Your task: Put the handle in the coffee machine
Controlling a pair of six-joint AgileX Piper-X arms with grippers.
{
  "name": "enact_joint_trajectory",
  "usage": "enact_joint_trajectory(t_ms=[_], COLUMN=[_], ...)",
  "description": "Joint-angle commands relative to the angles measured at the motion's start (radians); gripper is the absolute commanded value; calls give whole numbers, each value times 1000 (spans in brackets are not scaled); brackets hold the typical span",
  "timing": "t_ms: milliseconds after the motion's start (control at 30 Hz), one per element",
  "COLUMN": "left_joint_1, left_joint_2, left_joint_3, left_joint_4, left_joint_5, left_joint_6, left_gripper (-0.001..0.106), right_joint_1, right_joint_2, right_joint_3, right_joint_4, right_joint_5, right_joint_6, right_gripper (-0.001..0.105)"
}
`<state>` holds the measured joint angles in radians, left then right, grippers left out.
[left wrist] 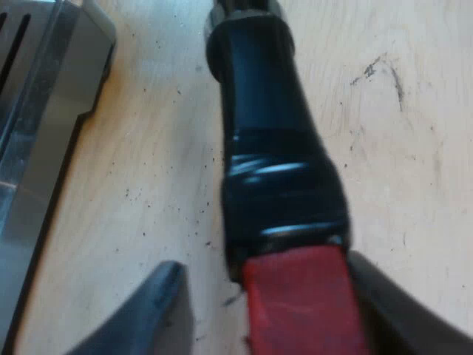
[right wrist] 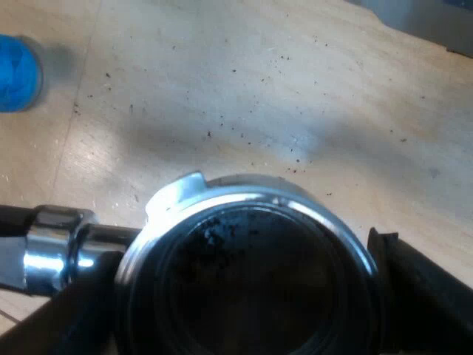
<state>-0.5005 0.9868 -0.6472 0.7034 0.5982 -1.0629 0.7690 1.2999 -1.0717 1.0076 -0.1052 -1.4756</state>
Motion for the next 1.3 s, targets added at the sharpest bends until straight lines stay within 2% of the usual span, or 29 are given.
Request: enact_joint_trajectory(t_ms=[33,67,133,300,433,500,533,567,633,800,967,1067,1167,1300], left_joint_1=[-5,-5,-5,-5,-5,-5,-5,-5,-5,-5,6,50,116,178], left_joint_2=[-8,-8,-8,-8,-8,-8,-10,-10,-10,-10,-22,-42,-53,-55], left_joint_3=[-2,-2,-2,-2,-2,-2,-2,-2,-2,-2,-2,-2,-2,-2], left_joint_4=[2,0,1,3,3,3,3,3,3,12,42,44,82,152], left_joint_5=[-2,-2,7,37,58,83,89,89,89,89,94,96,93,96], left_joint_6=[-1,-1,2,19,22,22,22,22,22,22,58,58,66,91], left_gripper=[25,14,0,1,1,1,1,1,1,1,1,1,1,1], right_joint_1=[-4,-4,-4,-2,3,3,3,3,3,3,3,22,90,187], right_joint_2=[-19,-19,-19,-19,-19,-19,-19,-19,-19,-19,-36,-85,-119,-123], right_joint_3=[-8,-8,-8,-8,-8,-8,-8,-8,-11,-40,-65,-66,-66,-59], right_joint_4=[-23,-23,-23,-23,-23,-23,-23,-23,-23,-10,-7,-2,-6,-43], right_joint_5=[-11,-11,-13,-11,-11,-33,-21,-6,4,55,85,105,224,303], right_joint_6=[-1,-1,-6,-15,-30,-42,-54,-57,-76,-93,-98,-88,-73,-36], right_gripper=[0,0,0,0,9,24,62,80,91,88,87,87,87,87])
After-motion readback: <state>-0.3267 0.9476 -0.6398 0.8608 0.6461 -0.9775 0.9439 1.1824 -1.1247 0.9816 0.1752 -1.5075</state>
